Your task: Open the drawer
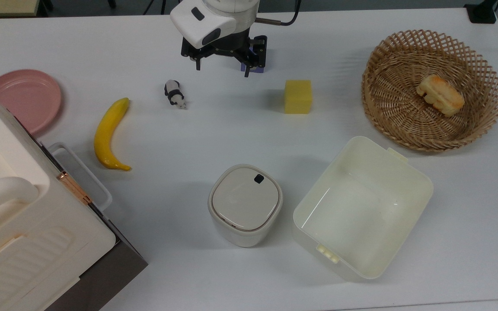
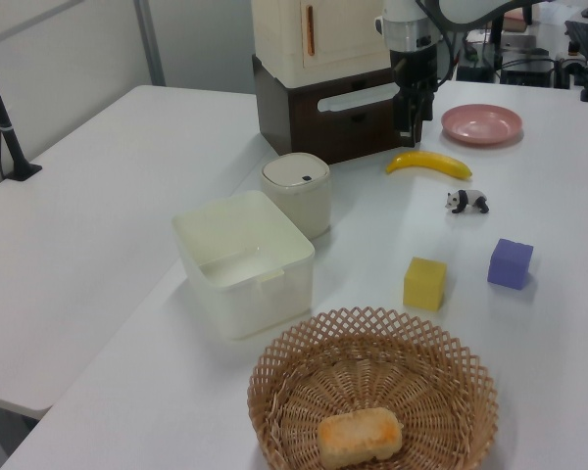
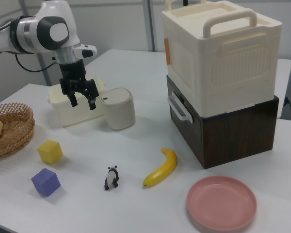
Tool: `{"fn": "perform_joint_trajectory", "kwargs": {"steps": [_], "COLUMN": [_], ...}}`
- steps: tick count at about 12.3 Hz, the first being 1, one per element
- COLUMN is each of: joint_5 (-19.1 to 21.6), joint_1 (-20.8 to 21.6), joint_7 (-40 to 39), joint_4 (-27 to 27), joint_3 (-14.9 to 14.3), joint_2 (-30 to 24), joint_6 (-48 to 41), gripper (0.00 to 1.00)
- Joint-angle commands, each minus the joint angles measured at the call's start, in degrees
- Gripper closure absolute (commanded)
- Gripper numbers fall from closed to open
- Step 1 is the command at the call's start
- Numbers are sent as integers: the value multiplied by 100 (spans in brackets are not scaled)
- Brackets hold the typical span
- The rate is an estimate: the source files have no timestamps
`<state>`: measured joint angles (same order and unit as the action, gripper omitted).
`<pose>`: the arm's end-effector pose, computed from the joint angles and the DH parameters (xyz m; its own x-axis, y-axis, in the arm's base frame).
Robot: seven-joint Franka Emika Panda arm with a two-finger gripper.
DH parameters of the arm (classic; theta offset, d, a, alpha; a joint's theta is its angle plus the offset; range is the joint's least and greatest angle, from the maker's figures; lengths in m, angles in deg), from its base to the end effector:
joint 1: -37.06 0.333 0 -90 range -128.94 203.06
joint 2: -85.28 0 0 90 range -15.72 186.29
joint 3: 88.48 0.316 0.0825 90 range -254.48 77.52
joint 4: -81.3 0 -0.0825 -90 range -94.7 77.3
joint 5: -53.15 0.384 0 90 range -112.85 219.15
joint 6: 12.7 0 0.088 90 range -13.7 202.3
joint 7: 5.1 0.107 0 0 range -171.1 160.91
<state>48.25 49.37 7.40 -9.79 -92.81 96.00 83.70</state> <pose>0.6049 0.0799 0.5162 0.9951 -0.0686 -0.0709 -0.0601 -0.9915 0.1157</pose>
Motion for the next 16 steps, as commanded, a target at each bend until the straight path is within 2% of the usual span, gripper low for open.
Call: {"fn": "perform_joint_trajectory", "kwargs": {"steps": [1,16], "joint_5": [68,24], "joint_1": [26,17], "joint_7": [78,-10], "joint_4": [-14,-23], "joint_3": [-42,-42], "joint_2": [-78,-60], "joint_6": [-165,-130], "gripper": [0,0]}}
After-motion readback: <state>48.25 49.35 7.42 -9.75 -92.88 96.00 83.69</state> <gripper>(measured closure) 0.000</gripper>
